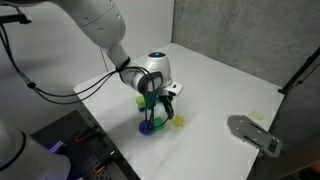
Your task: Put the yellow toy in the green bowl.
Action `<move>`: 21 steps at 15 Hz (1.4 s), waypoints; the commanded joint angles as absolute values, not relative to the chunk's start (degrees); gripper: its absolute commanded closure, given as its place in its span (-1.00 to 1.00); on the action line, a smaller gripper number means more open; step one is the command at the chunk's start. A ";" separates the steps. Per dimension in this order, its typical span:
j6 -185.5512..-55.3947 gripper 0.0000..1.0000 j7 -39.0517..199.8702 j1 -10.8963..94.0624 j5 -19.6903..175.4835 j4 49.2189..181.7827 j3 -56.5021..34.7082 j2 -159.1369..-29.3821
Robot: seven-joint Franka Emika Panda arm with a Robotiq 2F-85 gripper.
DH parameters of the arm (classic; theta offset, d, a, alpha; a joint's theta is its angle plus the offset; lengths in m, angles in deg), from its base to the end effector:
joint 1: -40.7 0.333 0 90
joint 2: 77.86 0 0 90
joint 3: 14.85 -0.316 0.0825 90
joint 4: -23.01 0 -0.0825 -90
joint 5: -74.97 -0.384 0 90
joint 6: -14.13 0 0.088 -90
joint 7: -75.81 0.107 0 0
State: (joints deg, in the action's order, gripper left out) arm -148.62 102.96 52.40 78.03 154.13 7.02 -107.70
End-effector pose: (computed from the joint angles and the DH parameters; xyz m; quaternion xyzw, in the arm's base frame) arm 0.5208 -0.1014 0.1452 0.9573 -0.2692 0.0459 0.0952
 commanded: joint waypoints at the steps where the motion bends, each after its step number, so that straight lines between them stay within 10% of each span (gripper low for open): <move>1: -146.69 -0.72 104.70 52.37 78.33 150.18 7.66 -108.75; 3: -146.10 -0.99 104.49 51.57 77.99 148.11 7.06 -109.71; 21: -145.44 -1.00 103.32 48.31 73.83 134.06 3.82 -126.96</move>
